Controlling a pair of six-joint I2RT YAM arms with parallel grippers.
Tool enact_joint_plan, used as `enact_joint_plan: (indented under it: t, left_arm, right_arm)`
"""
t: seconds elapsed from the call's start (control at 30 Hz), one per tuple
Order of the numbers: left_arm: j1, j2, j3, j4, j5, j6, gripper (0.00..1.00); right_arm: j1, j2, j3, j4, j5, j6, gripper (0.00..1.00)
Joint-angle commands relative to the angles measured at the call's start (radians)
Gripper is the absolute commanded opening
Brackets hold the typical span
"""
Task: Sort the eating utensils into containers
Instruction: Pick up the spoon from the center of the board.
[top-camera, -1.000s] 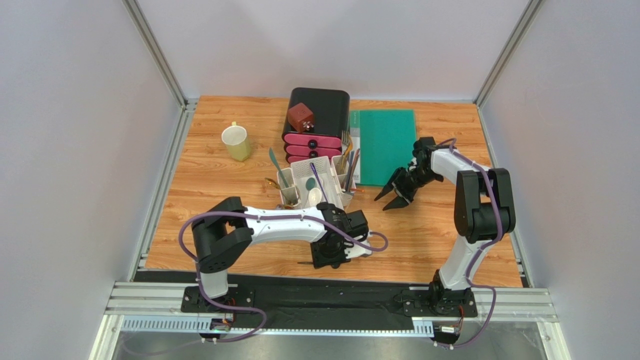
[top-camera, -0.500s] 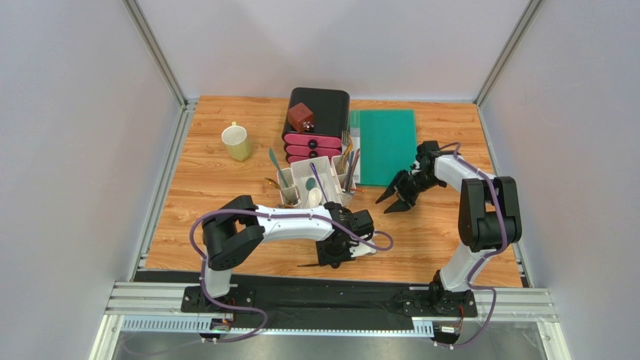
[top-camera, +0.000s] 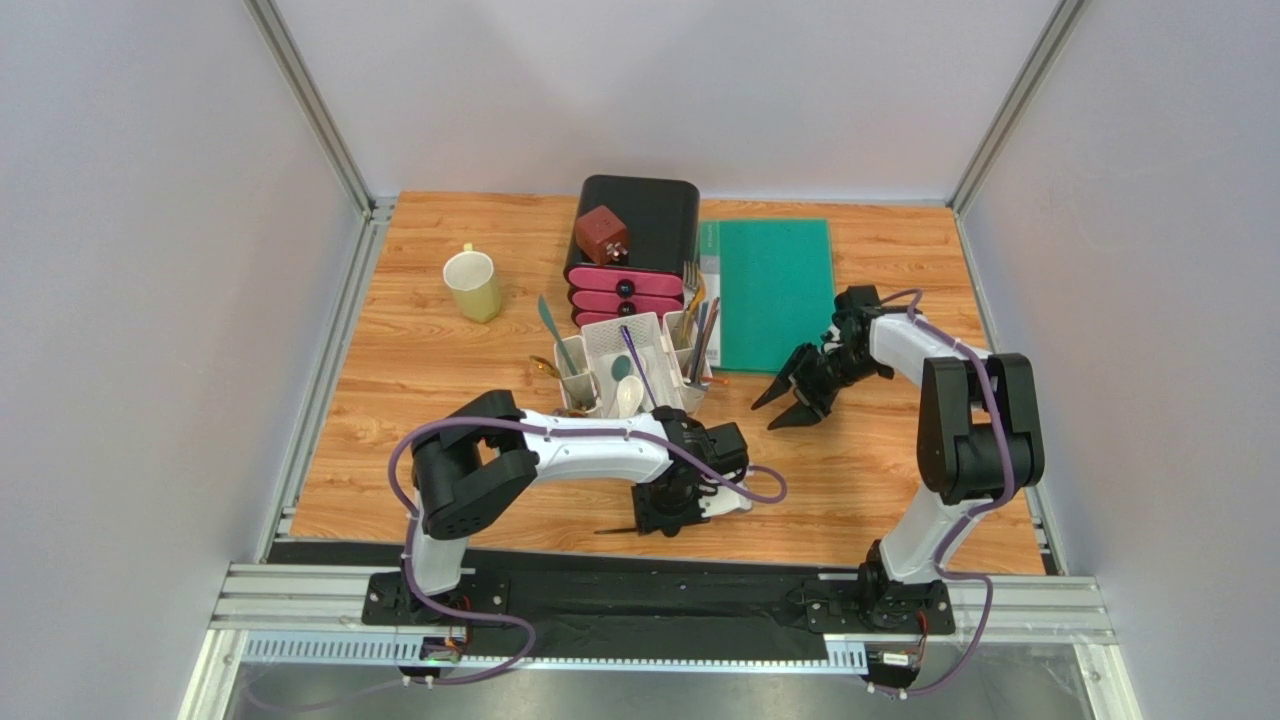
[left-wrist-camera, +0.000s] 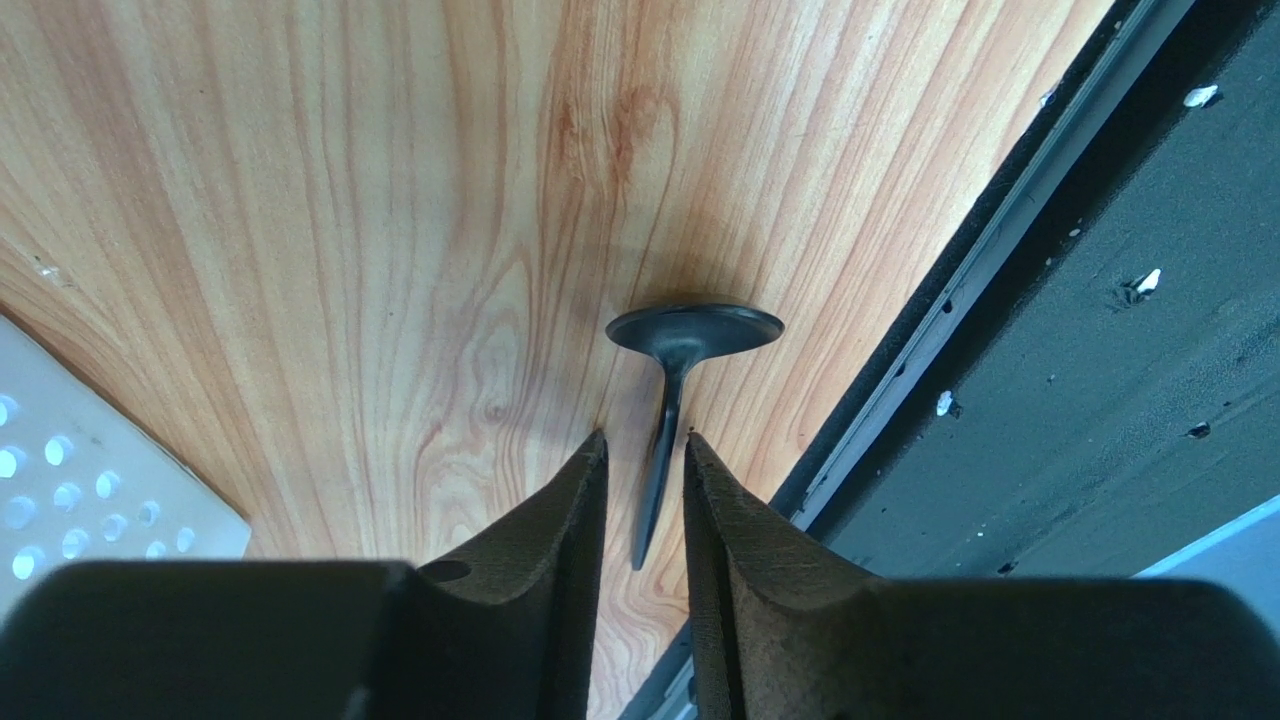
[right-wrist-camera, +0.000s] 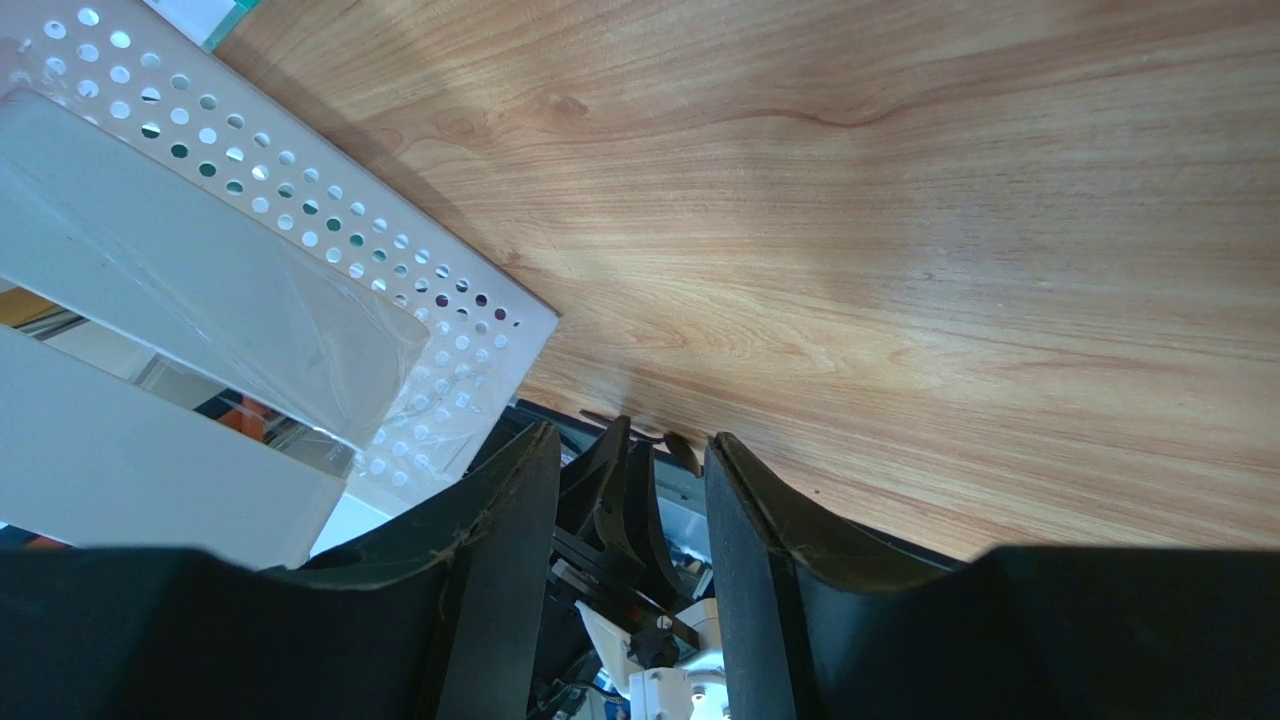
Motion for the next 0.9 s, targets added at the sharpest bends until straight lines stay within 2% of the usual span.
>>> enact_joint_plan:
  t: [0.0,0.07,0.23,0.3,0.4,0.6,0.73,0.87]
  left_arm:
    - [-0.006,0.029,-0.011,0.028,0.037,0.007,0.25]
    - [-0.006,0.030,-0.024,0.031,0.051,0.007,0.17]
    - [-0.006,0.020,-0.042,0.034,0.085,0.006,0.07]
    - [-0.006,0.020,-0.040,0.034,0.089,0.006,0.00]
    - [-0.006,-0.002,-0.030,0.031,0.071,0.004,0.00]
    - [-0.005,-0.181,0.025,0.041,0.012,0.009,0.00]
    - [0.011,-0.278,0.082,0.049,0.038,-0.004,0.00]
    - [0.061,-0.332,0.136,0.020,0.124,-0.023,0.00]
  right_arm:
    - [-0.008,-0.038,0.003,0.018,-0.022,0.019,0.45]
    - [-0.009,-0.040,0.005,0.018,-0.022,0.021,0.45]
    - [-0.008,-0.032,0.011,0.018,-0.020,0.025,0.45]
    - [-0.009,-0.027,0.014,0.018,-0.020,0.027,0.45]
    - [-0.008,-0.020,0.021,0.018,-0.019,0.027,0.45]
    - [-0.008,-0.011,0.035,0.018,-0.023,0.042,0.45]
    - [-0.008,0.000,0.058,0.014,-0.022,0.048,0.45]
    - [-0.008,0.015,0.103,0.001,-0.022,0.051,0.45]
